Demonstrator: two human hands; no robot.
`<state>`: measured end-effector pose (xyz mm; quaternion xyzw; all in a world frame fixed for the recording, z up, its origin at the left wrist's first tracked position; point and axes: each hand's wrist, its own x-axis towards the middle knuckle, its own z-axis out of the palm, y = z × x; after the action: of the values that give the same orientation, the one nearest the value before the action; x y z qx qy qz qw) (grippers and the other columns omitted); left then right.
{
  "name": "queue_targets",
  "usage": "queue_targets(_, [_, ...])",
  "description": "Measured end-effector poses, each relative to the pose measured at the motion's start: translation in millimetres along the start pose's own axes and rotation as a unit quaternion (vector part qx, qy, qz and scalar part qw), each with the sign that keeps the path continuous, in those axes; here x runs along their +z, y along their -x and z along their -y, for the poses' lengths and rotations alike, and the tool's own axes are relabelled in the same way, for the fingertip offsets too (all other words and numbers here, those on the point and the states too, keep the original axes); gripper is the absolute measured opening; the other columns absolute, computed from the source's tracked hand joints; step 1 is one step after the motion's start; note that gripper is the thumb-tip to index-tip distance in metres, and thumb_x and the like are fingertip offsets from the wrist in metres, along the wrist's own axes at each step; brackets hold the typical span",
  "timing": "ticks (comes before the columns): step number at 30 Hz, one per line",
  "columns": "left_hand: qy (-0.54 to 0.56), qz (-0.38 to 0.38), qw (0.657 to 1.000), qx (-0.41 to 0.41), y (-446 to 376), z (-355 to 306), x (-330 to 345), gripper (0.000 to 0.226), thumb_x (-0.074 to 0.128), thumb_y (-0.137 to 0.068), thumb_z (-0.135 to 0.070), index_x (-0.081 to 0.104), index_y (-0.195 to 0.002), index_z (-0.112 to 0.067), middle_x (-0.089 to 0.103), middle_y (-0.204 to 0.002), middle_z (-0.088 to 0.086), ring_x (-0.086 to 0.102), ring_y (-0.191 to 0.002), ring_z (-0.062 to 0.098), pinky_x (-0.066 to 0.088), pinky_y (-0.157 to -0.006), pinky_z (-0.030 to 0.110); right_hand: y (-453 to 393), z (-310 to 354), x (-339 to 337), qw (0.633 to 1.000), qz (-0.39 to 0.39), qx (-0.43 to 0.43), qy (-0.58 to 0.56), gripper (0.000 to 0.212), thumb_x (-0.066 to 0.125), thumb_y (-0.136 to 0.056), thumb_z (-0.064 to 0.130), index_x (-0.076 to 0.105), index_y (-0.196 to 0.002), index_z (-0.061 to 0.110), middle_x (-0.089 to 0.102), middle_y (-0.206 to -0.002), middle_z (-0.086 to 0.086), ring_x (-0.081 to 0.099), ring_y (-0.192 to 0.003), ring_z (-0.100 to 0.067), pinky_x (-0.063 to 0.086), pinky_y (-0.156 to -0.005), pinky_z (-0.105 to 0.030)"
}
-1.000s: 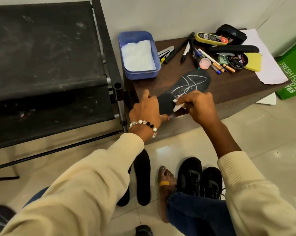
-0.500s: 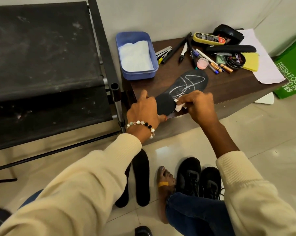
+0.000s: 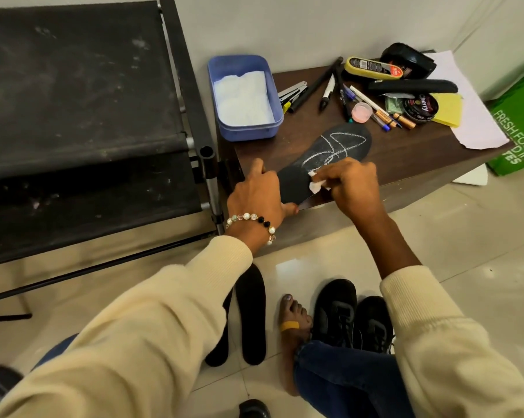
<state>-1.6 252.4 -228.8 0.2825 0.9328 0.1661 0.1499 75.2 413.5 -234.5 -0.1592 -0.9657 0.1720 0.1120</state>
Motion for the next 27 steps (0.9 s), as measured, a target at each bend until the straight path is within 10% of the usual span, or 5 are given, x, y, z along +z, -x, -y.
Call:
queue_targets(4, [0.018, -0.005, 1.0, 0.0, 0, 0, 0, 0.059, 0.078, -0.072, -0.049, 0.06, -0.117, -0.015, 0.04, -0.13, 0.002, 0.059, -0.097, 0.028, 0.052, -0.072, 0.036, -7, 28, 13, 0.996, 0.057, 0.013, 0.062, 0.039, 0.042, -0.078, 0.018, 0.074, -0.101, 0.01, 0.069, -0.099, -0.017, 0.062, -0.093, -0.035, 0.05, -0.08, -0.043])
queue_targets(19, [0.046, -0.007, 0.999, 0.004, -1, 0, 2, 0.058, 0.08, -0.07, -0.046, 0.061, -0.114, -0.013, 0.041, -0.128, 0.002, 0.059, -0.093, 0.029, 0.054, -0.076, 0.039, -18, 39, 19, 0.997, 0.024, 0.023, 0.065, 0.031, 0.053, -0.083, 0.01, 0.071, -0.107, 0.012, 0.066, -0.1, -0.019, 0.061, -0.091, -0.036, 0.049, -0.078, -0.038])
queue_targets(27, [0.029, -0.012, 0.999, -0.005, 1, -1, 1, 0.054, 0.078, -0.072, -0.05, 0.063, -0.112, -0.018, 0.04, -0.131, 0.002, 0.061, -0.091, 0.031, 0.048, -0.065, 0.035, -9, 50, 0, 0.98, 0.145, 0.0, 0.134, 0.036, 0.064, -0.084, 0.012, 0.067, -0.119, 0.023, 0.063, -0.112, -0.014, 0.057, -0.103, -0.034, 0.041, -0.087, -0.034])
